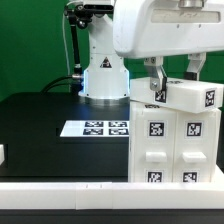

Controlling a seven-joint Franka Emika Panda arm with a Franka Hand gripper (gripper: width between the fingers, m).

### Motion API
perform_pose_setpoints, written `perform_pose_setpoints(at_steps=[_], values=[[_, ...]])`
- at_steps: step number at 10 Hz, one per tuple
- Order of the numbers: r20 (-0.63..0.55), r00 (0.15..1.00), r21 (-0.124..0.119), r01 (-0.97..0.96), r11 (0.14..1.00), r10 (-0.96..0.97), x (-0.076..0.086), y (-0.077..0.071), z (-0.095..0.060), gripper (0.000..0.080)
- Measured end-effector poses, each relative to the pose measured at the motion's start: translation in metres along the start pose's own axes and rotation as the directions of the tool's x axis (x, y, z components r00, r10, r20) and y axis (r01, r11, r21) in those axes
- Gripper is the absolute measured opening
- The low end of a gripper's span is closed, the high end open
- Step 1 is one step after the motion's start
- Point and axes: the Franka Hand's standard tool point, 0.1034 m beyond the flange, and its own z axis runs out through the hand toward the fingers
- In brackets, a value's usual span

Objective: Assemble cabinet

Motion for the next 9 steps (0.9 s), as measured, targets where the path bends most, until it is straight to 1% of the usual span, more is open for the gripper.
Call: perform_pose_setpoints(at_steps=[1, 2, 3, 4, 5, 6, 7, 9], values=[[-0.001, 0.995, 0.002, -0.1, 0.995, 0.1, 0.0002, -0.0007, 0.0001, 0.0551], [0.0, 0.966, 0.003, -0.258, 0.966, 0.258, 0.0008, -0.002, 0.0001, 0.0551], [0.0, 0.927, 0.004, -0.376, 0.927, 0.376, 0.0011, -0.0026, 0.0, 0.0551], [0.002, 0.861, 0.023, -0.508, 0.861, 0.508, 0.0003, -0.001, 0.0002, 0.0552], [0.01, 0.78, 0.051, -0.626, 0.778, 0.626, -0.0004, 0.0004, 0.0004, 0.0553], [0.012, 0.756, 0.051, -0.654, 0.754, 0.655, -0.0001, -0.0005, 0.0004, 0.0553], [0.016, 0.715, 0.052, -0.699, 0.713, 0.699, 0.0, -0.0008, 0.0005, 0.0553], [0.025, 0.593, 0.05, -0.805, 0.591, 0.805, 0.0001, -0.001, 0.0006, 0.0553]])
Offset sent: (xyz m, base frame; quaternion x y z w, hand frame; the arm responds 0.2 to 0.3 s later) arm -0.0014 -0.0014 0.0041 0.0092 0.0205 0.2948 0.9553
